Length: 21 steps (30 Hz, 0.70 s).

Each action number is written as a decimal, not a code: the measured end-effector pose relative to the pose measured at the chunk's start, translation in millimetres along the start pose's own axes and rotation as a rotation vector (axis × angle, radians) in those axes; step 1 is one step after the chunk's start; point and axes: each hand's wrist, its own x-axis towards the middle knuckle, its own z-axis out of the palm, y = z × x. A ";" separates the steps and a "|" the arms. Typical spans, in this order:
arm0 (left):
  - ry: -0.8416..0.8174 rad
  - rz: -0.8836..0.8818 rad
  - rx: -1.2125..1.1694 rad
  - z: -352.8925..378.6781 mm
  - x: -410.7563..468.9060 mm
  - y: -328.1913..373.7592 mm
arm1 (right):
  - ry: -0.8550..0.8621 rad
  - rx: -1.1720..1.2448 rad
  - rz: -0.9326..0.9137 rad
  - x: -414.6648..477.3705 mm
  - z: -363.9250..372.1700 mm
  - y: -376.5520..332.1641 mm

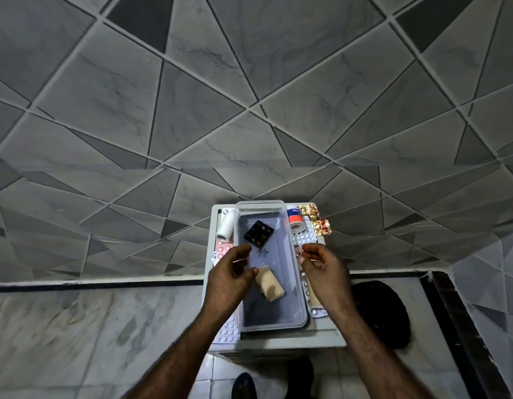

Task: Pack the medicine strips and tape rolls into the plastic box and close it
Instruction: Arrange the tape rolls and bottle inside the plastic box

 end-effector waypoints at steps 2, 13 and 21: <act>0.040 -0.028 -0.023 -3.6 2.7 -7.7 | -0.022 -0.021 0.006 2.9 0.6 4.5; 0.270 -0.150 0.069 -29.2 9.1 -40.3 | -0.038 -0.097 0.020 15.0 1.0 16.3; 0.214 -0.135 0.209 -31.6 24.3 -49.4 | -0.035 -0.326 0.094 20.6 1.9 38.6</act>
